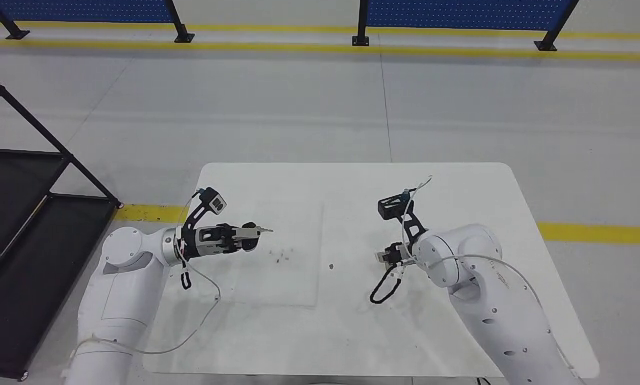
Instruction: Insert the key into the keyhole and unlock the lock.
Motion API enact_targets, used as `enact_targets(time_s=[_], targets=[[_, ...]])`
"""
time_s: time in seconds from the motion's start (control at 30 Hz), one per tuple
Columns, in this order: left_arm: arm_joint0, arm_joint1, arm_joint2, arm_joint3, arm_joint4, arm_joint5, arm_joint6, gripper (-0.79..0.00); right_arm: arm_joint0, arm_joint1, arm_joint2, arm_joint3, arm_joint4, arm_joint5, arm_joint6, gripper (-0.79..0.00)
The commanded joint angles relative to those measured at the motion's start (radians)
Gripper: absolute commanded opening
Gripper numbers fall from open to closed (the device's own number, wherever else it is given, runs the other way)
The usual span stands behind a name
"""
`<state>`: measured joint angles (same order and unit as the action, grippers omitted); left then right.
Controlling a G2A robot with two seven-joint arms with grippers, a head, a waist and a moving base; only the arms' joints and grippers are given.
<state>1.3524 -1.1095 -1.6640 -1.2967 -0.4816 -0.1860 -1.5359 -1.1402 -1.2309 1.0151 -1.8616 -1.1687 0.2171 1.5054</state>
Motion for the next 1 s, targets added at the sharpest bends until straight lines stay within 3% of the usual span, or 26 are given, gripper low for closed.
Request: enact_targets(time_s=[0.0, 0.83, 0.97], targets=[[0.000, 0.000, 0.000, 0.000, 0.000, 0.000, 0.000, -0.785, 0.000, 0.000, 0.000, 0.000, 0.000, 0.000, 0.000, 0.000], [0.000, 0.000, 0.000, 0.000, 0.000, 0.000, 0.000, -0.785, -0.014, -0.001, 0.002, 0.010, 0.018, -0.011, -0.038, 0.000], [0.000, 0.000, 0.000, 0.000, 0.000, 0.000, 0.000, -0.785, 0.008, -0.005, -0.005, 0.042, 0.053, -0.015, 0.007, 0.000]])
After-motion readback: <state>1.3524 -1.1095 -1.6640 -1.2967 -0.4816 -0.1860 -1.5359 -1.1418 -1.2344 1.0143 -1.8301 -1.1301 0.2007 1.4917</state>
